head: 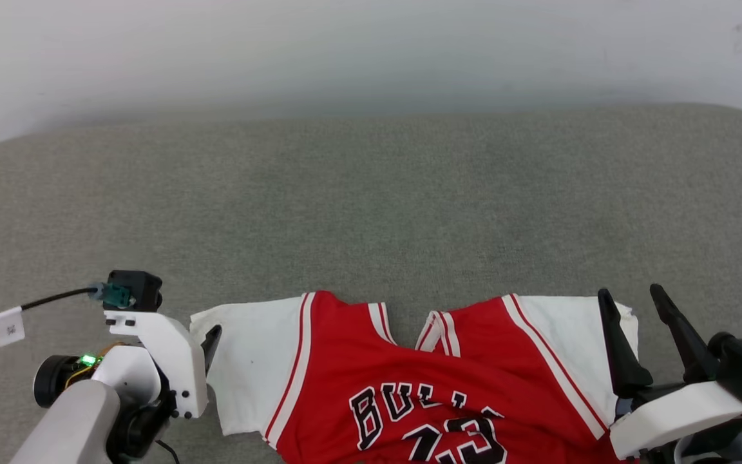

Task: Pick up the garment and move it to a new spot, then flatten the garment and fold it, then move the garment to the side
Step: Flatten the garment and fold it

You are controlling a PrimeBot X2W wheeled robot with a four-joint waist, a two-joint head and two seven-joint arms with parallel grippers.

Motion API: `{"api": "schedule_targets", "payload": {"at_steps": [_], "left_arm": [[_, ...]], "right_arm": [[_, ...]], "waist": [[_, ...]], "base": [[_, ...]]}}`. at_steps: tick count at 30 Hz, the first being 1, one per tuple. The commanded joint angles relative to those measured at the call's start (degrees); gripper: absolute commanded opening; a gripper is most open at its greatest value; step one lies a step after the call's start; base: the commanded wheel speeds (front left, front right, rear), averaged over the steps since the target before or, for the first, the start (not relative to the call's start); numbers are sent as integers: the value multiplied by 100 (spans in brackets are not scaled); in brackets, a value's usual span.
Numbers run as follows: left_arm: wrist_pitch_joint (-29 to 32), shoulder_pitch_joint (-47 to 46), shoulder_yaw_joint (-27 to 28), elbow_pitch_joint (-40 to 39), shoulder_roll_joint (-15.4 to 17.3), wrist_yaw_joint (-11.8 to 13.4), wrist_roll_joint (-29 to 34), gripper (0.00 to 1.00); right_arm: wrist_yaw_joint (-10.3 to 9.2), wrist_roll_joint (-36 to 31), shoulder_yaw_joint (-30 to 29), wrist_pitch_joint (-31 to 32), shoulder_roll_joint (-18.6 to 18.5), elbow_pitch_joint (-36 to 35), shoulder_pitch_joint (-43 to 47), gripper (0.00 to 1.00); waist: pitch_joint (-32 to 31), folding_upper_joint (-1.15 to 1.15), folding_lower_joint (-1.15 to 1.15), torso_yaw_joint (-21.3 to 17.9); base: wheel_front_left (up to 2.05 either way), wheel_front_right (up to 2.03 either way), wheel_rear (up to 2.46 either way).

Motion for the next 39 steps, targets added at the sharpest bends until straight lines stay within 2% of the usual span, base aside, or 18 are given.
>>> {"api": "schedule_targets", "payload": {"at_steps": [1,5,11,12,13,14,15,18,25,32,39], "left_arm": [[93,-91,1,28,50,-26,-31,100],[800,-357,-76,210,139,-124,-241,100],[1641,-454,-243,582,225,29,-333,100],[1759,-411,-287,652,202,30,-373,70],[1831,-361,-298,705,143,39,-443,47],[1932,-305,-341,753,86,36,-482,5],[2007,-236,-364,806,50,40,-537,0],[1803,-115,-371,807,-15,58,-519,0],[691,-207,-229,568,-92,120,-191,0],[-174,-277,-102,-25,-181,287,69,0],[-497,-256,-124,-869,-239,452,249,0]], "right_arm": [[-6,6,34,-19,9,-32,-83,100],[-6,60,162,-63,9,-10,-226,100],[-6,112,257,-112,9,122,-367,100],[-6,137,269,-122,9,147,-374,100],[-5,157,275,-112,9,174,-389,100],[-6,180,278,-112,10,189,-408,100],[-6,194,283,-109,10,202,-426,100],[-6,268,284,-80,10,256,-433,100],[-6,499,128,333,10,390,-351,100],[-5,926,-382,1623,-305,935,-461,100],[-5,1286,-639,2992,-786,1635,-979,100]], "waist": [[288,0,0,-201],[592,0,0,-340],[835,0,0,-467],[852,0,0,-480],[859,0,0,-488],[860,0,0,-495],[861,0,0,-501],[827,0,0,-492],[589,0,0,-302],[451,0,0,-15],[651,0,0,201]], "base": [[0,0,0],[0,0,0],[0,0,0],[0,0,0],[0,0,0],[0,0,0],[0,0,0],[0,0,0],[0,0,0],[0,0,0],[0,0,0]]}}
